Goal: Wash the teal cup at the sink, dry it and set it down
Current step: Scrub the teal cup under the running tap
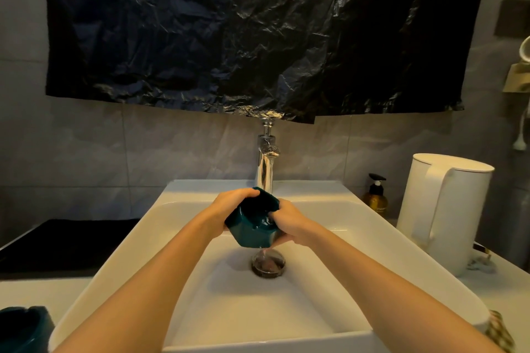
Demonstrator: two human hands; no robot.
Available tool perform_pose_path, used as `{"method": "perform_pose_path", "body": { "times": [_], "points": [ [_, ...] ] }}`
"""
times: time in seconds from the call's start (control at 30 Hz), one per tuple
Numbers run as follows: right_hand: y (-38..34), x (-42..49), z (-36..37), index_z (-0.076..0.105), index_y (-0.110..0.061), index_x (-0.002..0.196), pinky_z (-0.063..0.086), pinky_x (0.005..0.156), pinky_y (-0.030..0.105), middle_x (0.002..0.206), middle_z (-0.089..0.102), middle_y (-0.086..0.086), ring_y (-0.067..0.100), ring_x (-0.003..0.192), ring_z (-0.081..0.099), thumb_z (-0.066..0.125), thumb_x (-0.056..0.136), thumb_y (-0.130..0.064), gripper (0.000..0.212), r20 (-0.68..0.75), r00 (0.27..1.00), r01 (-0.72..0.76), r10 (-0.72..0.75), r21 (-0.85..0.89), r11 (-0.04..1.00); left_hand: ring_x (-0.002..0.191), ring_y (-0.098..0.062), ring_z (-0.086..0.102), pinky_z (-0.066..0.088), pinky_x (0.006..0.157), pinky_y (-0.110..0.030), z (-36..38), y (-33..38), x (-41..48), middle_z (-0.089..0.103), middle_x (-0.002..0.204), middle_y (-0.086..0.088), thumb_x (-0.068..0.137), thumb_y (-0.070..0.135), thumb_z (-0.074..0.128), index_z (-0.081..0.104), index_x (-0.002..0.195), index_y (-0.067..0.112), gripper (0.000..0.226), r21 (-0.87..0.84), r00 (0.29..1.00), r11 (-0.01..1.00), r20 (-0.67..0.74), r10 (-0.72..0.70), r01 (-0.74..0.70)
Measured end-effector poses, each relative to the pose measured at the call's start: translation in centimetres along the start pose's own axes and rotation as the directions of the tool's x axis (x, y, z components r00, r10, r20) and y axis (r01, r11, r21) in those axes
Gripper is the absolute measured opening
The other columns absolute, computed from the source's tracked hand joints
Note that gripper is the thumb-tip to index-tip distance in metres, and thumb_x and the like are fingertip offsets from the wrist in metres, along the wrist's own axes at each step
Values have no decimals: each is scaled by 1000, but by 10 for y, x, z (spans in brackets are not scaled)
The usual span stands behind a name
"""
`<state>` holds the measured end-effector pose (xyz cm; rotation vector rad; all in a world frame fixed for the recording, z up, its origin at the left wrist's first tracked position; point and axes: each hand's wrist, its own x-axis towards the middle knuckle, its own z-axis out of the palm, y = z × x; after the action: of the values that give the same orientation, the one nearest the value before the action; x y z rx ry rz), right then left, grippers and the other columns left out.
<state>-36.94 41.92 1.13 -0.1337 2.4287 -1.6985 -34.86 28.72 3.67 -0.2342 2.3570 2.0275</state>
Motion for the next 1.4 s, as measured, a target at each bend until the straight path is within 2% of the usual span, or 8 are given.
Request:
{"method": "perform_pose_path", "body": {
  "times": [0.13, 0.33, 0.53, 0.73, 0.97, 1.17, 1.3, 1.4],
  "points": [
    [-2, -2, 0, 43, -10, 125, 58, 51, 47, 110, 58, 16, 34, 84, 62, 45, 100, -15, 26, 46, 987, -160, 153, 291, 943, 103, -26, 60, 55, 82, -37, 3, -3, 4, 62, 114, -6, 78, 31, 73, 54, 119, 19, 48, -122, 997, 989, -20, 79, -81],
    [-2, 0, 3, 41, -12, 128, 58, 66, 55, 123, 54, 19, 40, 97, 60, 63, 88, -4, 46, 105, 973, -231, 206, 477, 848, 99, -25, 54, 56, 65, -35, 12, -8, -3, 53, 114, -8, 82, 4, 62, 46, 122, 25, 48, -160, 995, 982, -37, 93, -98],
    [3, -2, -4, 47, -18, 116, 60, 70, 49, 120, 58, 10, 36, 97, 66, 48, 94, -5, 26, -12, 999, -35, 35, 0, 999, 102, -27, 52, 54, 76, -39, 7, -9, -1, 54, 111, -8, 85, 1, 45, 53, 116, 27, 41, 57, 983, 982, -29, 182, -180],
    [3, -3, -21, 59, -7, 88, 60, 62, 36, 87, 71, 15, 31, 67, 72, 60, 90, -13, 6, -145, 982, 52, -124, -422, 905, 96, -25, 54, 52, 60, -30, 7, -8, -6, 56, 110, -8, 84, 1, 44, 54, 120, 30, 47, 152, 982, 972, 90, 165, -177],
    [-3, -2, -17, 47, -11, 119, 55, 88, 43, 117, 61, 14, 35, 111, 61, 45, 92, 11, 35, 219, 976, 15, 14, -131, 991, 98, -22, 52, 50, 78, -33, 3, -8, 0, 56, 104, -3, 90, 9, 44, 53, 106, 29, 27, 180, 969, 956, -36, 244, -234],
    [1, 0, -21, 58, -4, 96, 59, 74, 40, 100, 67, 18, 33, 81, 67, 49, 95, -14, 14, -34, 984, 138, -173, -461, 877, 84, -18, 54, 47, 59, -27, 6, -6, -4, 58, 92, -3, 89, 6, 40, 55, 106, 25, 30, 158, 980, 968, 70, 184, -193],
    [-6, -6, -22, 49, -10, 106, 58, 70, 33, 103, 58, 12, 30, 90, 65, 40, 98, -7, 12, 101, 989, 141, -109, -403, 904, 81, -17, 52, 46, 64, -28, 3, -5, -1, 59, 92, -4, 88, 6, 40, 57, 103, 23, 29, 163, 980, 967, 43, 193, -197],
    [-8, -10, -22, 42, -14, 115, 58, 68, 31, 109, 54, 7, 25, 92, 62, 45, 91, 7, 32, 202, 978, 116, -53, -315, 942, 82, -15, 52, 46, 69, -28, 1, -5, -2, 59, 91, -2, 90, 7, 40, 57, 100, 25, 27, 193, 979, 960, 50, 199, -205]
  ]
}}
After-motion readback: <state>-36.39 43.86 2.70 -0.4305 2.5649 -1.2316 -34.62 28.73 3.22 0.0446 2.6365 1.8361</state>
